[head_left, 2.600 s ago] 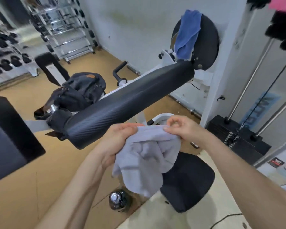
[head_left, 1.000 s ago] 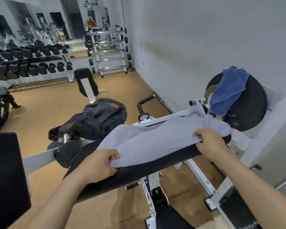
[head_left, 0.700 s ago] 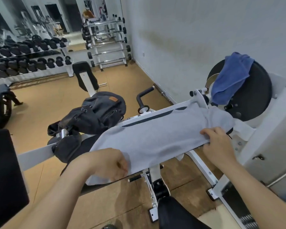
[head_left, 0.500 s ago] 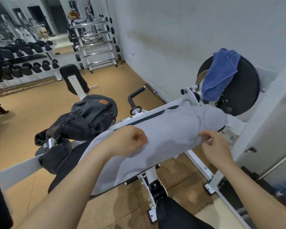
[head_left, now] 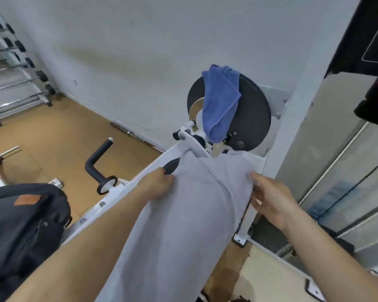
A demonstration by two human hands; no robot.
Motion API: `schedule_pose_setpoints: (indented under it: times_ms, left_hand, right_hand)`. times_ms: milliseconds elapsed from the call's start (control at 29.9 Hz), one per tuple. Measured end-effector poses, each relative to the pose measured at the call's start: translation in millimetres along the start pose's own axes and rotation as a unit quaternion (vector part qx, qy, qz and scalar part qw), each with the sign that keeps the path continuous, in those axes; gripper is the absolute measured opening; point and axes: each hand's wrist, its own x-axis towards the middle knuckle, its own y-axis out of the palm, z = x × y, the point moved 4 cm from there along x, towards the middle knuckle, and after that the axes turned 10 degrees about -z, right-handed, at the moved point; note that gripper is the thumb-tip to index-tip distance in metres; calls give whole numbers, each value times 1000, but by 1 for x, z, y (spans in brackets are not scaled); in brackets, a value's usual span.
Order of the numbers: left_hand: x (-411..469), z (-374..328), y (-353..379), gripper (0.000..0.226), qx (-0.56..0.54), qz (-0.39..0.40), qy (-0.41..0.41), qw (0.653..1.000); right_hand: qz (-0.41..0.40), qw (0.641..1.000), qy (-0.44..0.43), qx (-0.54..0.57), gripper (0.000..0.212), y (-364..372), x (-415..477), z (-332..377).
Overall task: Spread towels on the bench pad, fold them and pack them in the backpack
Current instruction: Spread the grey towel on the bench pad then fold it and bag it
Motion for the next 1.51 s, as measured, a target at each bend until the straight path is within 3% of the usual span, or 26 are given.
schedule_pose_setpoints:
  times_ms: [134, 301, 435, 502, 636, 703, 803, 937, 1037, 1104, 1205, 1372, 1506]
  left_hand:
    - [24, 18, 15, 25, -80, -28, 10, 996]
    - [36, 57, -15, 15, -97, 159, -33, 982]
    - [49, 67, -26, 29, -90, 198, -41, 975]
    - [54, 52, -19, 28, -132, 177, -30, 975]
    - [66, 22, 8, 18, -242, 68, -23, 968]
    - [69, 13, 16, 9, -228, 42, -4, 973]
    - [76, 8, 15, 14, -177, -8, 26, 984]
    - [74, 13, 7, 14, -205, -55, 14, 977]
    - [53, 29, -9, 20, -152, -8, 22, 988]
    - [31, 47, -23, 21, -86, 46, 19, 995]
    - [-12, 81, -40, 20, -23, 114, -14, 993]
    - [-86, 133, -63, 33, 51, 122, -49, 990]
    - [-154, 178, -71, 48, 108, 147, -113, 977]
  right_hand:
    - [-76, 995, -55, 12, 10, 16, 17, 14]
    - [-143, 984, -105, -16, 9, 12, 24, 27]
    - [-142, 985, -80, -49, 11, 19, 27, 28]
    - [-142, 986, -64, -58, 21, 22, 27, 27]
    - [-173, 980, -83, -49, 14, 22, 31, 26]
    - [-190, 975, -104, -48, 13, 21, 33, 24]
    - [-202, 967, -131, -81, 5, 24, 32, 22]
    - [-232, 924, -200, -229, 32, 29, 21, 31]
    - [-232, 829, -299, -412, 50, 34, -6, 51]
    - [-183, 794, -366, -449, 47, 45, -27, 60]
    - [-44, 778, -418, -467, 30, 75, -61, 57]
    - [175, 722, -494, -451, 13, 115, -148, 16]
    - [326, 659, -528, -425, 16, 128, -231, -25]
